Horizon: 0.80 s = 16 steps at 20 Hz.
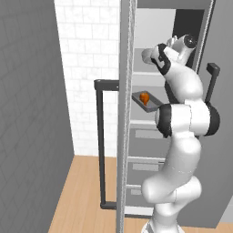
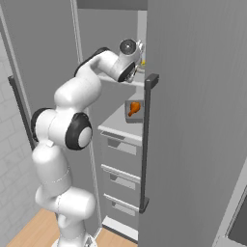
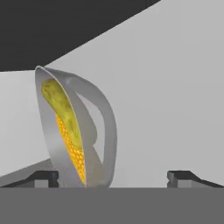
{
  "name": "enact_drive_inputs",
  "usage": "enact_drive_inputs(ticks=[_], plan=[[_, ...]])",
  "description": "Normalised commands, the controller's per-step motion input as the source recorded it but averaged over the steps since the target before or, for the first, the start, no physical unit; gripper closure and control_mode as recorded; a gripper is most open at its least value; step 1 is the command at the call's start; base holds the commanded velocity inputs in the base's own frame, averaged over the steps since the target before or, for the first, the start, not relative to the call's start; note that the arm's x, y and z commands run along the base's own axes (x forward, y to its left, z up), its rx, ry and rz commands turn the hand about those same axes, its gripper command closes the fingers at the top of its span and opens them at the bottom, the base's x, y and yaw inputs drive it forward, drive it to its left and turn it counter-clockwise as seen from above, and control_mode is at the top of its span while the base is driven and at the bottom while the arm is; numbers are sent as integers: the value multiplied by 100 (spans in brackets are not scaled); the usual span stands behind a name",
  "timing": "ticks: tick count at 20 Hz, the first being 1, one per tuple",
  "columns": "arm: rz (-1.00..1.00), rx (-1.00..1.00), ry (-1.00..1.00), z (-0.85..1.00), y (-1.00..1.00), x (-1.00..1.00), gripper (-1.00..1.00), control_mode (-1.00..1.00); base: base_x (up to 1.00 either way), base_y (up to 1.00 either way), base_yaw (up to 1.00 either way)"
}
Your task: Take the meat container that has the chicken drumstick and place it on the second highest rack of the freezer. Then take the vegetable container that has the cucumber and corn and place it on the highest rack of the freezer.
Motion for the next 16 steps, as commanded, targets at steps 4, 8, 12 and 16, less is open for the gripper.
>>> enact_drive_inputs(ticks=[4,8,12,16], plan=[[0,0,-2,5,18,-41,-100,-100,0,0,0],[1,0,2,23,8,-62,-100,-100,0,0,0],[1,-2,15,8,1,-99,-100,-100,0,0,0],[0,-5,21,1,10,-100,-100,-100,0,0,0]])
